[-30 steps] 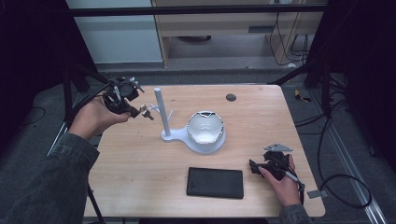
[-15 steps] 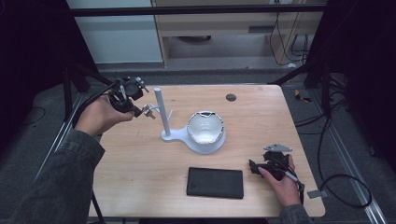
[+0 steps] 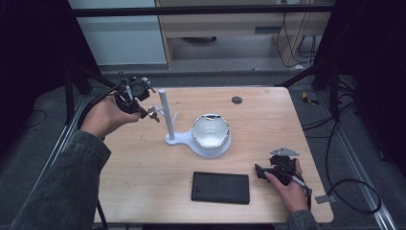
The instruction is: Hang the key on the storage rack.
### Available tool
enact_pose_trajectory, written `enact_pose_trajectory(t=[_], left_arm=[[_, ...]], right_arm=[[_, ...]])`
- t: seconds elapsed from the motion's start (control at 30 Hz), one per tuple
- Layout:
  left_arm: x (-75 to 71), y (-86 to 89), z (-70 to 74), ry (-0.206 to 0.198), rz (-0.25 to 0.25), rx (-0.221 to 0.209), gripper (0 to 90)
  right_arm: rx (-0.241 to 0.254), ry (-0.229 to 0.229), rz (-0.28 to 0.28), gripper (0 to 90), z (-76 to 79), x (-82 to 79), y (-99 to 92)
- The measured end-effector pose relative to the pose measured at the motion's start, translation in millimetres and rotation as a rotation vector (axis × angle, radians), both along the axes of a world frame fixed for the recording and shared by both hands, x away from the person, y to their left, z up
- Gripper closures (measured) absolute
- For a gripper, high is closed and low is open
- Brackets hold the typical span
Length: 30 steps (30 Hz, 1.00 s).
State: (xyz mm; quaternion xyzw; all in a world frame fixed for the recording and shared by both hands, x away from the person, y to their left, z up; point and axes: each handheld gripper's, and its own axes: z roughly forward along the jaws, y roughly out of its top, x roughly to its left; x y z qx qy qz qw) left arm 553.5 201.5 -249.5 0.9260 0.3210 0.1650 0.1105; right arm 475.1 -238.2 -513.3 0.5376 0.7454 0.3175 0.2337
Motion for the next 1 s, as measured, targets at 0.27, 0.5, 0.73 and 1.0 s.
enact_pose_trajectory(t=[0.27,0.5,0.73,1.0], left_arm=[[1.1,-3.2,4.9,-0.005,0.006,0.008,88.2],[0.6,-7.8,9.1,-0.019,0.003,0.016,88.2],[2.4,-8.9,10.2,-0.032,0.012,0.008,88.2],[1.0,-8.5,14.9,-0.044,0.009,-0.003,88.2]], right_arm=[[0.003,-0.001,0.002,0.3,0.0,0.0,0.8],[0.003,0.000,0.005,0.3,0.2,-0.2,1.3],[0.001,0.001,0.008,0.4,0.1,-0.5,2.0],[0.003,0.001,0.012,0.4,0.2,-0.6,2.6]])
